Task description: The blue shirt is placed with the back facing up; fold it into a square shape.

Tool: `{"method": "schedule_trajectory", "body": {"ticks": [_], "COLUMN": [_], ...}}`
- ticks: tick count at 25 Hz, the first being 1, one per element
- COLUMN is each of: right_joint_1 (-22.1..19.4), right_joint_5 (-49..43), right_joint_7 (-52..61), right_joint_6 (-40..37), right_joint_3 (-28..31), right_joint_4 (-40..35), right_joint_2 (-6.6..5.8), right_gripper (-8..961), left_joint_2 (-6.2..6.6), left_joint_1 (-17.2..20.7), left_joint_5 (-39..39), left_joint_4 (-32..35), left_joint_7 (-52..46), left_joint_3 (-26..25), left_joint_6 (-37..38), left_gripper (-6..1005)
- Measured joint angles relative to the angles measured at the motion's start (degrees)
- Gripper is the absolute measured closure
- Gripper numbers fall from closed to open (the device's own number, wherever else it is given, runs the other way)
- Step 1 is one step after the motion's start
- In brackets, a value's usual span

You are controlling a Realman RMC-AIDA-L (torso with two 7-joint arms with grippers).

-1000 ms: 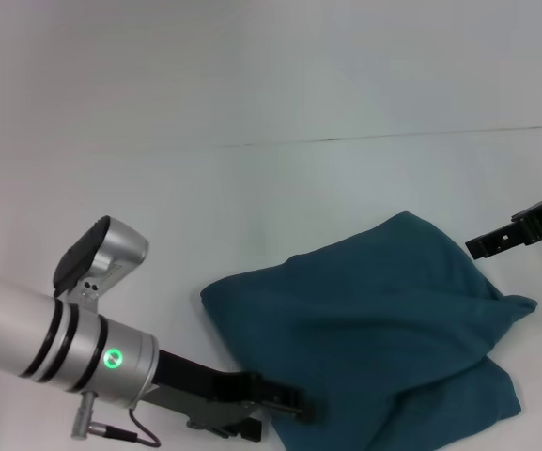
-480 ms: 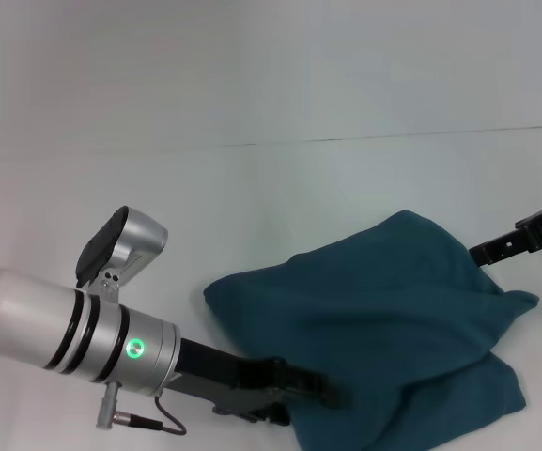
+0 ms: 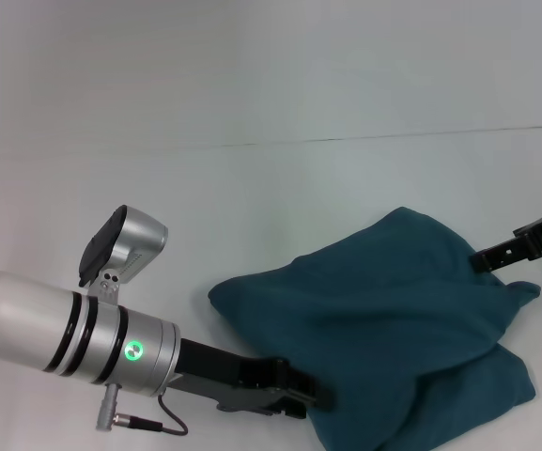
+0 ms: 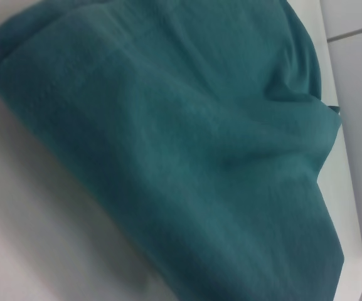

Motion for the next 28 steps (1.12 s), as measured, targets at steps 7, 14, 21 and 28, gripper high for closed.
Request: {"method": "schedule_trajectory", "body": {"ticks": [7,14,21,28], "right_joint_1": [-0.6,-1.2,-1.6,-2.0], "right_joint_5": [0.2,1.0,0.9,0.9], "right_joint_7": [-0.2,-0.5,-0.4,-0.1], "right_joint_6": [0.1,0.2,0.1,-0.4], "right_joint_3": [0.7,0.8,1.8,2.3], "right_joint_4": [0.0,0.4,0.5,0.5], "right_joint_2": [-0.01,-0.01,0.09,0.37], "right_gripper": [29,29,29,29], "left_joint_2": [0.00,1.49,4.94,6.39], "left_joint_1": [0.0,-0.2,-0.7,-1.4], "left_joint_5": [-0.4,-0.4,4.8,11.3], "left_joint_4": [-0.4,-0.2,-0.3,0.2], "left_joint_7": [0.9,2.0,3.7,5.5], "left_joint_3": [0.0,-0.3,-7.7,-14.4], "left_joint_6": [-0.1,0.2,1.7,2.1], "left_gripper": [580,832,919,920]}}
